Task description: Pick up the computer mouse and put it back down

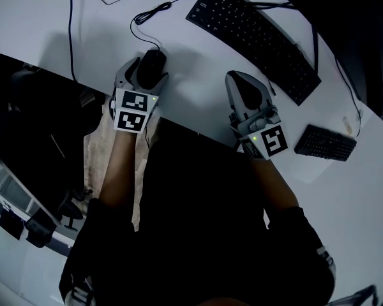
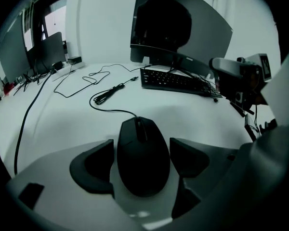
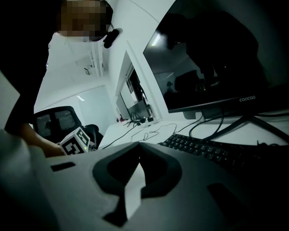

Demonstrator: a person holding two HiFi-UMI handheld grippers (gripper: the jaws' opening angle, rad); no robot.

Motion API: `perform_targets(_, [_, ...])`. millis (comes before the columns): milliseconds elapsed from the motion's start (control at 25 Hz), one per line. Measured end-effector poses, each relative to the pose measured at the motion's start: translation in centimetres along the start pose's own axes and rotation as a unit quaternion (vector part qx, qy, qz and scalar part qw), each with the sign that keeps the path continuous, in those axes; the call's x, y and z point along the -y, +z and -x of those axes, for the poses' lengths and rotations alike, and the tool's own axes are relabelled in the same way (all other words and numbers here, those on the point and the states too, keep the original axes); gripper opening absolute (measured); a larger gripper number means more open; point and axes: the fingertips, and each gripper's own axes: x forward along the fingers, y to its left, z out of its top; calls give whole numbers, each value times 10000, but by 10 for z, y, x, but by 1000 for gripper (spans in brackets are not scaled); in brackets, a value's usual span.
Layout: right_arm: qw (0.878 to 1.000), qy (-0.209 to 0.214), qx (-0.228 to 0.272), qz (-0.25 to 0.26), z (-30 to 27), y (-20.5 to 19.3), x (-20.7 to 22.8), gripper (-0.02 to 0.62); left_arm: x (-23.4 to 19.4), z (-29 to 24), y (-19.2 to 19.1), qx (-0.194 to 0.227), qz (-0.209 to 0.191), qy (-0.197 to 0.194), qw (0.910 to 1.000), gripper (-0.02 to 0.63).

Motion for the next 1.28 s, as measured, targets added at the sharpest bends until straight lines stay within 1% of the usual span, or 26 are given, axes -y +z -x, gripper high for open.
perform_targets(160, [10000, -2, 25, -50, -2, -2, 6, 3, 0, -4, -2, -6, -47, 142, 9999, 341])
perform_targets(280, [10000, -23, 25, 7, -1, -1, 10, 3, -1, -4, -5, -26, -44, 277, 9996, 341])
perform_targets(440, [10000, -48, -25, 35, -1, -5, 13, 3, -1, -5, -5, -64, -40, 279, 9996, 337])
perform_targets(560, [10000, -34, 1, -3, 0, -4, 11, 3, 0, -5, -5, -57, -20, 283, 9996, 310])
perform_targets(720, [10000, -16, 1, 18, 4, -4, 9, 3, 0, -3, -2, 53, 20, 352, 9994, 305])
perform_targets(920, [9999, -29, 52, 88, 13, 1, 6, 3, 1, 2, -2, 74, 104, 368, 9992, 304])
perform_targets(1080, [9996, -62, 201, 179, 24, 12, 5, 3, 3, 17, 12, 306, 93, 410, 9986, 302])
perform_targets(1200, [9991, -100, 325, 266, 37, 23, 2, 3, 5, 36, 29, 582, 51, 477, 9972, 302])
perform_targets(1280, [9982, -138, 493, 307, 47, 36, 0, 3, 6, 52, 45, 857, 42, 533, 9949, 302])
